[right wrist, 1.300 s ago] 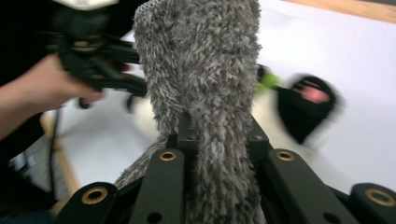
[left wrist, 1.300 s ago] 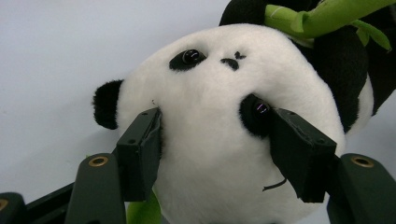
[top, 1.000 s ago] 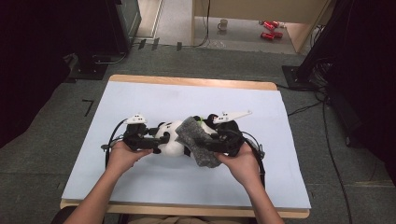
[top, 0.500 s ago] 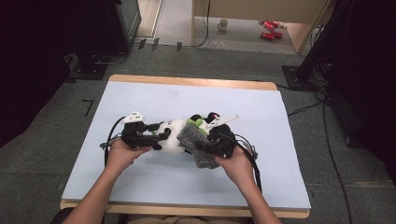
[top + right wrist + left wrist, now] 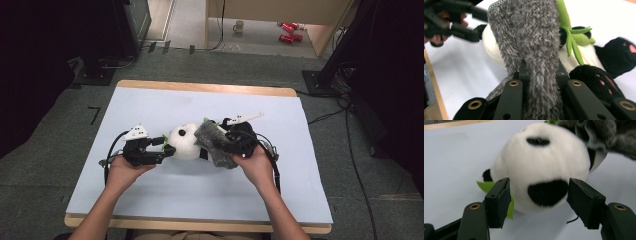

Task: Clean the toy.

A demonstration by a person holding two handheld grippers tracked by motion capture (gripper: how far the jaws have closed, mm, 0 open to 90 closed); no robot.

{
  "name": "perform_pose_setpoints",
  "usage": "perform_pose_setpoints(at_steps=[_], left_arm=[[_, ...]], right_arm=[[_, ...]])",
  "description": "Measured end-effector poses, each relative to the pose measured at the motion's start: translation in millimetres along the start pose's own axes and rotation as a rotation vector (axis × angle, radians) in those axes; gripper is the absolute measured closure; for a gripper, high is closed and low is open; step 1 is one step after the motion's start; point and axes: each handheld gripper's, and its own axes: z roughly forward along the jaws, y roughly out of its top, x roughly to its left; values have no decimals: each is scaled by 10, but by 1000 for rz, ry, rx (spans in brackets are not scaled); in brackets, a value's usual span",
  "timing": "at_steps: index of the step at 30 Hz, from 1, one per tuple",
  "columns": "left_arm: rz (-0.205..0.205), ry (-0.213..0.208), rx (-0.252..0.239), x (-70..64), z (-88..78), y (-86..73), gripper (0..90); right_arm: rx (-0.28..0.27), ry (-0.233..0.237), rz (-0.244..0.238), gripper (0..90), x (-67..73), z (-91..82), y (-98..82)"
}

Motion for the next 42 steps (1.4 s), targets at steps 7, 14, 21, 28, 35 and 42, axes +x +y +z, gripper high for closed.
perform_pose_setpoints(at_steps=[7, 14, 21, 28, 35, 42], left_arm=[[14, -6, -19, 5, 152, -40, 324], [45, -22, -72, 60, 354, -45, 227], [6, -11, -57, 99, 456, -41, 333], [-37, -1, -32, -77, 414, -42, 526], [-22, 28, -22, -225, 388, -92, 588], [-27, 33, -35, -278, 371, -72, 599]], right_arm=[[-27, 11, 31, 755, -120, -10, 48], [-40, 5, 45, 751, -146, -14, 47], [-35, -2, 43, 752, -149, 4, 57], [-42, -49, 39, 750, -233, -5, 98], [-57, -78, 48, 753, -275, 1, 134], [-128, 32, 91, 760, -103, -101, 244]])
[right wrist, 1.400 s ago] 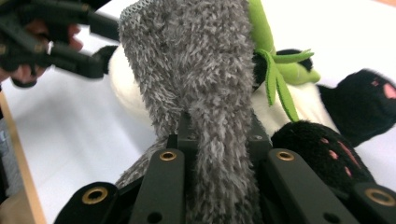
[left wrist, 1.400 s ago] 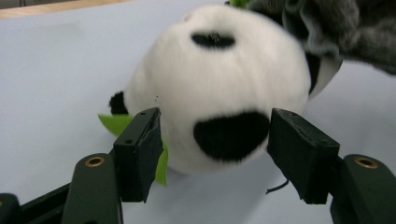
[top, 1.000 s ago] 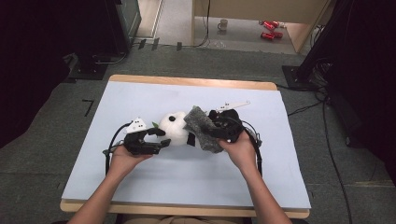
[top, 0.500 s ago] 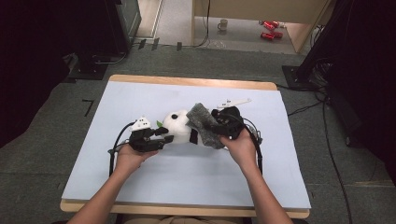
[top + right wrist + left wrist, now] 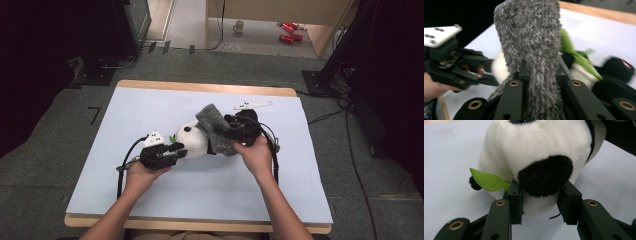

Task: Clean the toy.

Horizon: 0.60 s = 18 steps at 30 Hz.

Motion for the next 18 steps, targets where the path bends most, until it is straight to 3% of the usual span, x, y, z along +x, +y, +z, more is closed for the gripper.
perform_pose_setpoints(at_steps=[4, 11, 15, 18], left_arm=[[0, 10, -7, -55, -11, 0, 599], [-2, 24, -4, -153, -44, -23, 599], [-24, 29, 38, -141, -40, -55, 605], [-26, 26, 39, -119, -30, -70, 606]], right_arm=[[-3, 18, -58, 755, 224, 97, 41], [36, 66, -94, 746, 470, 414, 13], [73, 65, -116, 741, 496, 590, -49], [81, 58, -137, 746, 451, 634, -79]])
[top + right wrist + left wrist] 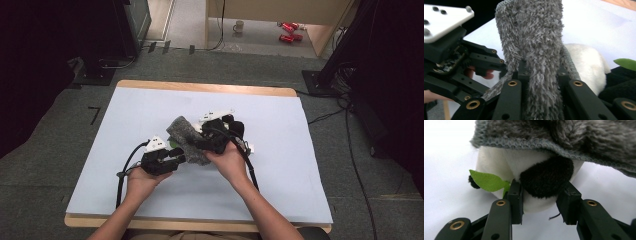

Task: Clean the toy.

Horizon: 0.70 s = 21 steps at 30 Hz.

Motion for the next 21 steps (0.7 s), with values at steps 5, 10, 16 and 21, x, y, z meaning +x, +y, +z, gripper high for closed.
perform_pose_setpoints(at_steps=[5, 10, 16, 21], left_arm=[[5, -4, 3, 14, 20, -3, 611], [-26, -17, 20, 72, 22, 4, 617], [-54, -29, 22, 138, 23, 12, 617], [-71, -40, 41, 189, 36, 25, 622]], right_arm=[[12, -37, -26, 751, -28, -29, -23], [6, -58, -18, 752, -87, -72, -48], [-9, -96, 27, 749, -256, -193, -94], [-7, -112, 38, 762, -333, -250, -132]])
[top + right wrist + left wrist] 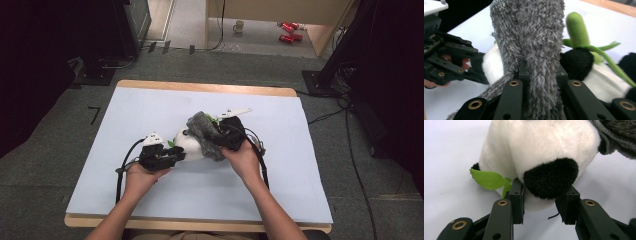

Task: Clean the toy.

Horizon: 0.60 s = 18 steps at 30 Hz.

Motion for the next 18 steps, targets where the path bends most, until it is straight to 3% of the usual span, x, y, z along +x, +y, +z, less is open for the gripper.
perform_pose_setpoints(at_steps=[6, 14, 16, 18], left_arm=[[-9, -14, 1, 42, 6, 22, 623], [8, -20, 6, 47, 21, 50, 621], [9, -20, 6, 46, 26, 55, 621], [-4, -29, 4, 60, 29, 61, 622]], right_arm=[[5, -54, -4, 764, -39, -90, -17], [-27, -110, 62, 764, -253, -313, -86], [-29, -113, 59, 764, -260, -320, -94], [-33, -161, 34, 769, -250, -366, -98]])
